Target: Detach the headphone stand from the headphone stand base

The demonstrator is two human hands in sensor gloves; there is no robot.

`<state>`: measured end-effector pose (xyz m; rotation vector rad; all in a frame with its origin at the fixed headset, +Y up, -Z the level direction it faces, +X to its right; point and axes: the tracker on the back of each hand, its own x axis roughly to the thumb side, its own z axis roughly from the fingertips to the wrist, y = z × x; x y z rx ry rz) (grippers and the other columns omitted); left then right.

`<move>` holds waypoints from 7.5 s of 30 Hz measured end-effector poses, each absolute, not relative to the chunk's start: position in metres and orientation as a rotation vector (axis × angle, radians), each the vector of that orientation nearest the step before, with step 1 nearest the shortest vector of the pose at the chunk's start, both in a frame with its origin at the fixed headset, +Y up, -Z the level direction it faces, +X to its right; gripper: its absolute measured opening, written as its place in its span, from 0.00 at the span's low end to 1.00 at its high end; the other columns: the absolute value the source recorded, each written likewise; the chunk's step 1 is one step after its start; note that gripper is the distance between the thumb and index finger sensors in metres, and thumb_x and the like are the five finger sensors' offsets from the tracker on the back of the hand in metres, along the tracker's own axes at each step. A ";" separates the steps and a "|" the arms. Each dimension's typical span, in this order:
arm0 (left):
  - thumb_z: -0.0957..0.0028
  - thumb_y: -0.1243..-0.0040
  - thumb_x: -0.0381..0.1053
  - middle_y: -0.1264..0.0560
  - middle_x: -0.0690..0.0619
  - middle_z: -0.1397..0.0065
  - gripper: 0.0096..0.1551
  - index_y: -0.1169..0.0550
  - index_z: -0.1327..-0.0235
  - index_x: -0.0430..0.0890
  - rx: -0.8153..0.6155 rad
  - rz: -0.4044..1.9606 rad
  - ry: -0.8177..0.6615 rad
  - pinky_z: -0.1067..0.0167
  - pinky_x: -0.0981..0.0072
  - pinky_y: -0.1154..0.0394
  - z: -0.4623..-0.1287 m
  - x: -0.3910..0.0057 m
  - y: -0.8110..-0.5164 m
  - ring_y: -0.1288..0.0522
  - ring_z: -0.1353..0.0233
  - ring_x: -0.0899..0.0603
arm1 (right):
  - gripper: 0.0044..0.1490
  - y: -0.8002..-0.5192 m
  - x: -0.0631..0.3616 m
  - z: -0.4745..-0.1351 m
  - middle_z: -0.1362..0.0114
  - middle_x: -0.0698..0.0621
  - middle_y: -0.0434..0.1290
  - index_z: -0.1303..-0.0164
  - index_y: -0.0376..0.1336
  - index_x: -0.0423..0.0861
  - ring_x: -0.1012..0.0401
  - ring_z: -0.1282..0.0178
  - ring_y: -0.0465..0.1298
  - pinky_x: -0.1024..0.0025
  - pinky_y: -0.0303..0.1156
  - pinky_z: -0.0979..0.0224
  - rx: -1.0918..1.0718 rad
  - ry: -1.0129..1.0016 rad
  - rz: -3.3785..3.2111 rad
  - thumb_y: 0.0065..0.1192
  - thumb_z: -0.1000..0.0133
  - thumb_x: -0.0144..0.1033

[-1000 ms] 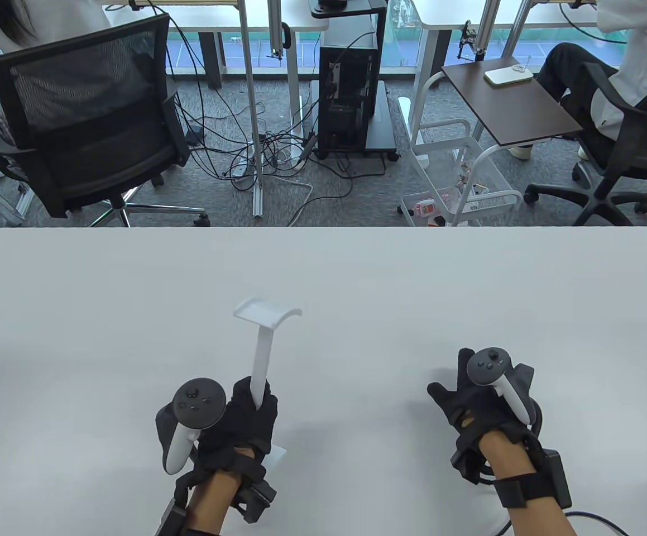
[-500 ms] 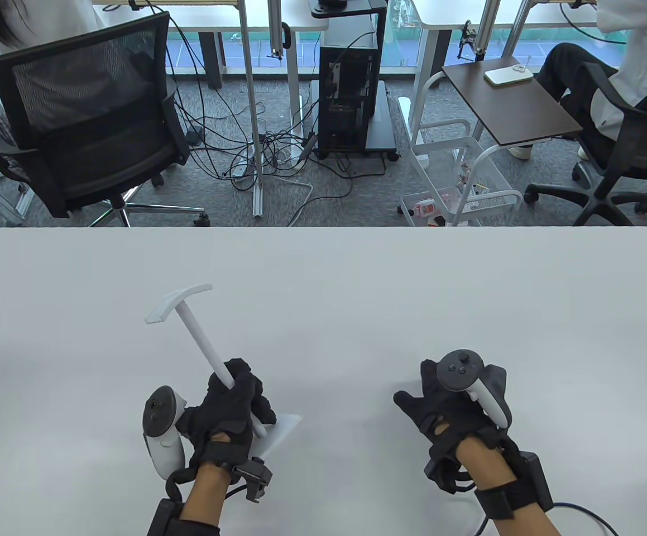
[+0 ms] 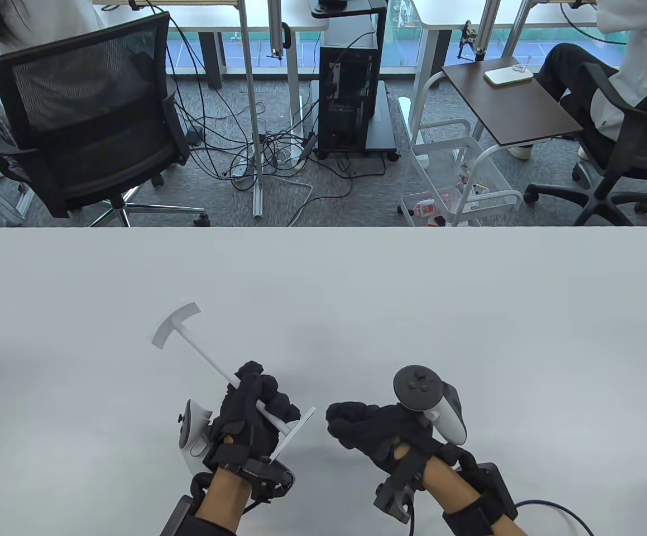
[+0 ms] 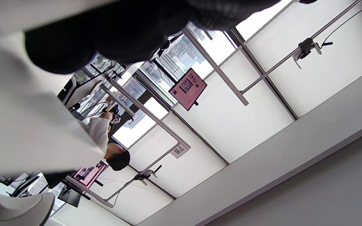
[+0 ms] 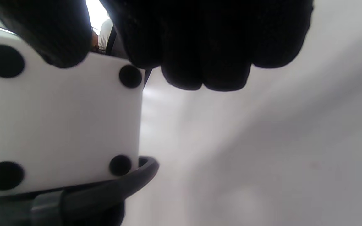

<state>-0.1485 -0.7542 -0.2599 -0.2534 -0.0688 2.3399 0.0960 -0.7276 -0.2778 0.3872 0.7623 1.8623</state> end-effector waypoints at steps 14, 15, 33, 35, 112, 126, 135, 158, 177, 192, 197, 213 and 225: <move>0.45 0.46 0.61 0.34 0.55 0.32 0.26 0.39 0.38 0.56 -0.290 2.201 -0.022 0.29 0.48 0.27 -0.251 -0.137 -0.754 0.23 0.32 0.42 | 0.48 -0.737 0.101 -0.279 0.28 0.37 0.62 0.31 0.51 0.46 0.44 0.34 0.72 0.42 0.66 0.35 0.318 0.729 1.602 0.62 0.55 0.61; 0.46 0.45 0.62 0.34 0.54 0.31 0.26 0.37 0.39 0.56 -0.311 2.188 -0.006 0.29 0.48 0.27 -0.251 -0.136 -0.755 0.23 0.31 0.41 | 0.48 -0.738 0.104 -0.280 0.29 0.38 0.63 0.31 0.52 0.47 0.44 0.35 0.72 0.42 0.67 0.35 0.302 0.719 1.597 0.62 0.55 0.61; 0.58 0.38 0.71 0.30 0.46 0.27 0.32 0.24 0.41 0.60 -0.567 2.088 0.083 0.37 0.44 0.20 -0.244 -0.117 -0.780 0.20 0.29 0.34 | 0.51 -0.719 0.113 -0.275 0.40 0.31 0.68 0.31 0.45 0.40 0.44 0.49 0.77 0.39 0.69 0.43 0.234 0.636 2.024 0.64 0.52 0.56; 0.58 0.39 0.72 0.31 0.46 0.27 0.32 0.24 0.41 0.60 -0.549 2.060 0.075 0.36 0.44 0.20 -0.245 -0.117 -0.779 0.21 0.29 0.34 | 0.47 -0.718 0.113 -0.275 0.46 0.33 0.73 0.33 0.49 0.38 0.46 0.56 0.80 0.41 0.71 0.46 0.204 0.624 2.073 0.62 0.51 0.53; 0.53 0.39 0.53 0.29 0.43 0.33 0.36 0.42 0.33 0.63 -0.158 -0.077 0.378 0.39 0.39 0.27 -0.289 -0.251 -0.763 0.21 0.39 0.34 | 0.41 -0.729 0.238 -0.324 0.57 0.37 0.79 0.36 0.56 0.38 0.51 0.70 0.82 0.45 0.76 0.55 -0.263 0.492 2.155 0.65 0.51 0.49; 0.59 0.45 0.74 0.43 0.41 0.20 0.52 0.43 0.24 0.52 -0.065 0.046 0.143 0.31 0.34 0.35 -0.276 -0.205 -0.736 0.34 0.22 0.29 | 0.40 -0.734 0.273 -0.332 0.57 0.36 0.79 0.36 0.58 0.38 0.51 0.70 0.82 0.45 0.75 0.55 -0.371 0.504 2.116 0.66 0.52 0.48; 0.62 0.51 0.81 0.58 0.43 0.16 0.60 0.55 0.23 0.56 -0.283 0.065 -0.089 0.27 0.27 0.47 -0.275 -0.144 -0.759 0.53 0.16 0.27 | 0.39 -0.743 0.304 -0.335 0.57 0.36 0.79 0.38 0.60 0.38 0.51 0.70 0.82 0.45 0.75 0.55 -0.477 0.506 2.061 0.67 0.52 0.48; 0.61 0.51 0.78 0.55 0.41 0.17 0.58 0.52 0.23 0.52 -0.309 0.015 -0.104 0.28 0.29 0.44 -0.273 -0.126 -0.768 0.47 0.17 0.27 | 0.41 -0.761 0.341 -0.334 0.55 0.40 0.79 0.40 0.63 0.40 0.52 0.69 0.82 0.47 0.76 0.52 -0.935 0.435 2.393 0.73 0.56 0.51; 0.61 0.51 0.78 0.54 0.40 0.17 0.57 0.51 0.23 0.52 -0.312 0.026 -0.077 0.28 0.29 0.43 -0.274 -0.132 -0.764 0.46 0.17 0.27 | 0.41 -0.761 0.339 -0.337 0.55 0.44 0.77 0.41 0.62 0.46 0.53 0.64 0.81 0.47 0.74 0.47 -1.092 0.405 2.617 0.73 0.58 0.55; 0.61 0.51 0.77 0.52 0.40 0.18 0.56 0.46 0.23 0.51 -0.329 0.066 -0.059 0.28 0.29 0.42 -0.274 -0.140 -0.757 0.45 0.18 0.27 | 0.36 -0.684 0.275 -0.318 0.52 0.40 0.81 0.44 0.67 0.46 0.48 0.62 0.84 0.45 0.75 0.47 -0.699 0.144 2.760 0.71 0.56 0.55; 0.61 0.50 0.77 0.51 0.40 0.18 0.55 0.46 0.23 0.51 -0.320 0.084 -0.058 0.28 0.29 0.42 -0.274 -0.141 -0.753 0.44 0.18 0.27 | 0.35 -0.666 0.223 -0.302 0.53 0.40 0.83 0.46 0.70 0.45 0.49 0.63 0.85 0.46 0.77 0.48 -0.395 0.038 2.847 0.72 0.56 0.55; 0.61 0.51 0.77 0.51 0.40 0.17 0.55 0.45 0.23 0.51 -0.293 0.103 -0.058 0.28 0.30 0.42 -0.274 -0.141 -0.746 0.44 0.18 0.27 | 0.41 -0.701 0.109 -0.270 0.30 0.48 0.73 0.35 0.61 0.52 0.49 0.29 0.75 0.45 0.66 0.28 0.419 0.022 2.946 0.75 0.58 0.50; 0.61 0.51 0.78 0.52 0.40 0.17 0.56 0.45 0.23 0.51 -0.294 0.091 -0.031 0.28 0.29 0.44 -0.278 -0.147 -0.748 0.48 0.17 0.27 | 0.56 -0.739 0.098 -0.285 0.17 0.57 0.49 0.29 0.46 0.61 0.56 0.13 0.46 0.44 0.46 0.17 0.421 0.196 3.039 0.76 0.61 0.58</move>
